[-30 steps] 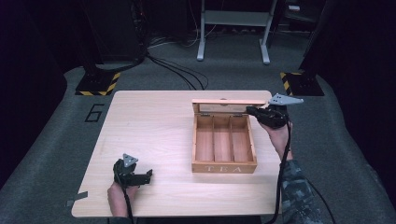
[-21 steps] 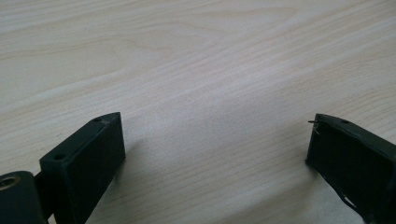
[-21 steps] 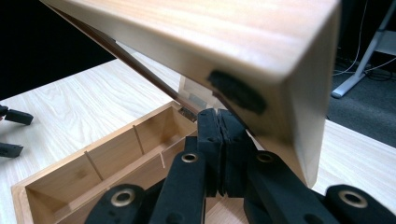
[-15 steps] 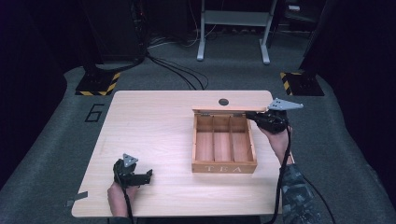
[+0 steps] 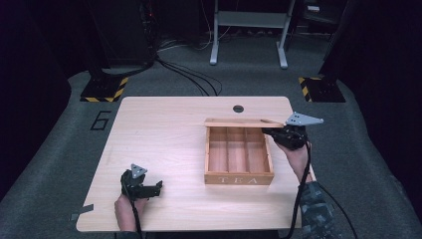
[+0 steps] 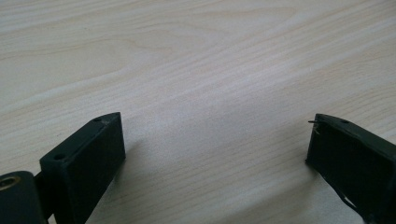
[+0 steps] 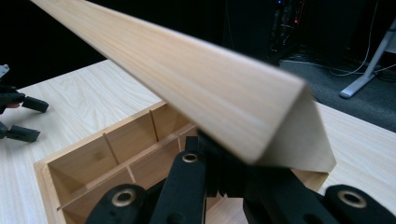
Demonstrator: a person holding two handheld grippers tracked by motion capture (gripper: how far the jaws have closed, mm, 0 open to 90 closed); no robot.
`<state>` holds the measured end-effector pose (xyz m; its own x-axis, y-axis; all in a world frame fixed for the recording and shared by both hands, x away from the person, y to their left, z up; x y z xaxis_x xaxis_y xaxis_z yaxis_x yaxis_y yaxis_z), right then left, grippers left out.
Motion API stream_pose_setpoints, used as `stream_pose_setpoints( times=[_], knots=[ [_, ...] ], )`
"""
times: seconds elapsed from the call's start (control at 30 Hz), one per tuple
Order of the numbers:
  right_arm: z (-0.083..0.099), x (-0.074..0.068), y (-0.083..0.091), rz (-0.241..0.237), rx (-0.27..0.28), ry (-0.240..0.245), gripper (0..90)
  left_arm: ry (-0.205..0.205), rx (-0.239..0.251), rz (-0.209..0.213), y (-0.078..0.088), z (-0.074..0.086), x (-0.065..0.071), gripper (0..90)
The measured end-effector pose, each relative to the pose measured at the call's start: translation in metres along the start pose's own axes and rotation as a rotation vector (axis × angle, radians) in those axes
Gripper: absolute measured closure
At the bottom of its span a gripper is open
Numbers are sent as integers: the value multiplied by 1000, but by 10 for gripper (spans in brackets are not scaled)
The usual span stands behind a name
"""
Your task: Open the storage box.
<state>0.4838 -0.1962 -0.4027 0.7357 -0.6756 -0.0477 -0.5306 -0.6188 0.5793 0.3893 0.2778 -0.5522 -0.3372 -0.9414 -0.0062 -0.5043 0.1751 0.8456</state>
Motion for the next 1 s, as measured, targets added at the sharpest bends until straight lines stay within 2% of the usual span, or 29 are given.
stream_pose_setpoints(
  times=[0.43, 0.6, 0.77, 1.0],
  knots=[
    [17, -7, 2, -5, 4, 4, 886, -3, -3, 2, 0, 0, 0, 41],
    [26, -10, 3, -10, -1, -8, 885, -3, -4, 1, 0, 0, 0, 41],
    [45, -14, 3, -14, -10, -20, 885, -3, -4, 2, 0, 0, 0, 41],
    [67, -18, -6, -20, -33, -33, 884, -3, -4, 2, 0, 0, 0, 41]
  ],
)
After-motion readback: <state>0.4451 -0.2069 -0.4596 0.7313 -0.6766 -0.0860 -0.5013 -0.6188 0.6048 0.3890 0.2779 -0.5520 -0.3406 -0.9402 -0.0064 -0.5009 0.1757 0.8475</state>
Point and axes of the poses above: each handheld gripper's, and its own axes: y roughly backward along the jaws, z roughly out of its underside, x roughly to its right, the point moved 3 cm from there along -y, roughly forward along the jaws, and after that the axes turned 15 degrees about -x, right-handed, at the moved point
